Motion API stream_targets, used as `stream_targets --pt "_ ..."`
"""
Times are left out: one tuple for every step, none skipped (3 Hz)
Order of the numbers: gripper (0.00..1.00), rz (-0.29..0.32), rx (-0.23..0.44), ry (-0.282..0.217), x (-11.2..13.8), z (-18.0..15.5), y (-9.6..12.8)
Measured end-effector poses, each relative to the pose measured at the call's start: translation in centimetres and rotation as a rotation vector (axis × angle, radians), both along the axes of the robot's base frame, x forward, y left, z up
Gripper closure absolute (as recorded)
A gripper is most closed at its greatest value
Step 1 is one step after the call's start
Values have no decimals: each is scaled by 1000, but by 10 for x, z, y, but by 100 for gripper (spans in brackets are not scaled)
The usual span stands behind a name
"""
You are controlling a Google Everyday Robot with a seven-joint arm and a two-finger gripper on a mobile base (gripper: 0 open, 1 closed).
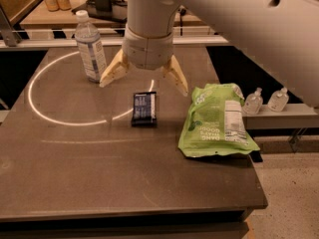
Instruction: Pick rxbar blueberry
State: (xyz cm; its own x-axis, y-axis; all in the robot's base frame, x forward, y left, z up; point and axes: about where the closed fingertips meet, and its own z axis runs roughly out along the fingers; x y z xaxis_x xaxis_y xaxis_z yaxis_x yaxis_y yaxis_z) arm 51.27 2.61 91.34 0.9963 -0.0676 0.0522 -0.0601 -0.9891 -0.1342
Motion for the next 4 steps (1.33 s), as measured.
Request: stream_targets --pt "0 52 -45 35 16 -40 4" --pt "0 52 -60 56 27 -57 4" --pt "18 41 -67 88 28 -75 5" --pt "49 43 -99 134 22 -94 4"
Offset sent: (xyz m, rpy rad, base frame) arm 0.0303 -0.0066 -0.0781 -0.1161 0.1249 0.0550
